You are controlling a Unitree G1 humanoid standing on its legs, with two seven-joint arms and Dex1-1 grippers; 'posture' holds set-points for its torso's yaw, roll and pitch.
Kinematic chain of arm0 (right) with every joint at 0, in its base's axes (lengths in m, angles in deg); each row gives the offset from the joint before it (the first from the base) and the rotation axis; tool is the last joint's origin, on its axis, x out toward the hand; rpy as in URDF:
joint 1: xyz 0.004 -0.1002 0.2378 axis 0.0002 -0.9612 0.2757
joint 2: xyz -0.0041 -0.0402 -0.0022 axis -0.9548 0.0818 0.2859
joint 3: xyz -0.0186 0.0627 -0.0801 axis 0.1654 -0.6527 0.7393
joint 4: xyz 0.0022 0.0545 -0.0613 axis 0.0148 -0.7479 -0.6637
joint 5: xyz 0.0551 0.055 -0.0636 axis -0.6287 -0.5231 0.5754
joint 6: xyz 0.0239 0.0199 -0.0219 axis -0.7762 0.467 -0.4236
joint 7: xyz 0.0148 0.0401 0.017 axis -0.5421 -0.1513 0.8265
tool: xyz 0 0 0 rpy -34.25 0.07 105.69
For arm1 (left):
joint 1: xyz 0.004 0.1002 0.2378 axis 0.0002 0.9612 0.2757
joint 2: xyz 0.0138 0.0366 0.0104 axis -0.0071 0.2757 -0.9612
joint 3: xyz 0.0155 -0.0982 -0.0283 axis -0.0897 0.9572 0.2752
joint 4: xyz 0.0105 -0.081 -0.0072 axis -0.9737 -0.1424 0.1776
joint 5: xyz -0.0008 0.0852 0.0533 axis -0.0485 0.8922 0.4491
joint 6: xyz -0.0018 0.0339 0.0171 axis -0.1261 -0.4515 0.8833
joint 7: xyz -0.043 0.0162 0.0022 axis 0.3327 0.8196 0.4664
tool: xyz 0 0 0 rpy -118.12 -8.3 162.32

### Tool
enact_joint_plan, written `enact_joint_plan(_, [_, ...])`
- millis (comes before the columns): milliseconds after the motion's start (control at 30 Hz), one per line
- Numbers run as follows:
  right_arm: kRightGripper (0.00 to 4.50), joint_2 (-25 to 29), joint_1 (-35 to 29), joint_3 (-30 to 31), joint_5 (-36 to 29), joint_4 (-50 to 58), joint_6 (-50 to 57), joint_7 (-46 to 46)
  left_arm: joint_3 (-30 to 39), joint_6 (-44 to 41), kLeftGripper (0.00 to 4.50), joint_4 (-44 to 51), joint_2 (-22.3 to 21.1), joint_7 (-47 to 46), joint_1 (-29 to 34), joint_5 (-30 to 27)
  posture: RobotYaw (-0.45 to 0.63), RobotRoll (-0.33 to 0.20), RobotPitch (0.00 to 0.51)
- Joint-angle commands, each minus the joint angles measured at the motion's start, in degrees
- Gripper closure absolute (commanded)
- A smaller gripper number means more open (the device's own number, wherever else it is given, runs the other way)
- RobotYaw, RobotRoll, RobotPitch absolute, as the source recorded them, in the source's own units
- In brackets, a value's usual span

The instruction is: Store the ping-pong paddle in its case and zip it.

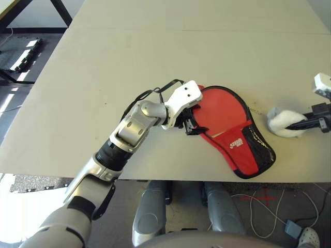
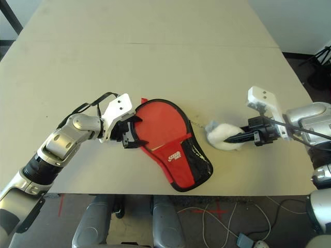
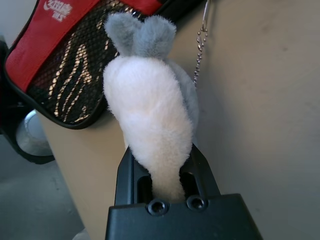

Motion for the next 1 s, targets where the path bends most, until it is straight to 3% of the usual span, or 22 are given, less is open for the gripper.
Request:
enact_joint_plan(33, [4.19,4.3,-4.2,3.3,-4.4,6.0,2.9,1.0,-2.4,-1.3,0.0,-2.8,-0.3,0.3,1.9,1.4,-0.03,0.0,0.283])
enact_joint_plan(500, [4.19,13.7,-12.4,8.9,-8.3,16.3,0.7,1.0,-2.3,-0.7,0.0,-3.5,-0.1,0.1,1.6,1.7,-0.03,0.0,0.279])
enact_joint_plan(1000, [4.19,15.5,-13.4,10.3,-6.7,16.1,-2.5,1.0,-2.2,0.2,0.0,-5.0,0.3,0.2,1.0,1.9,-0.04,0.0,0.278])
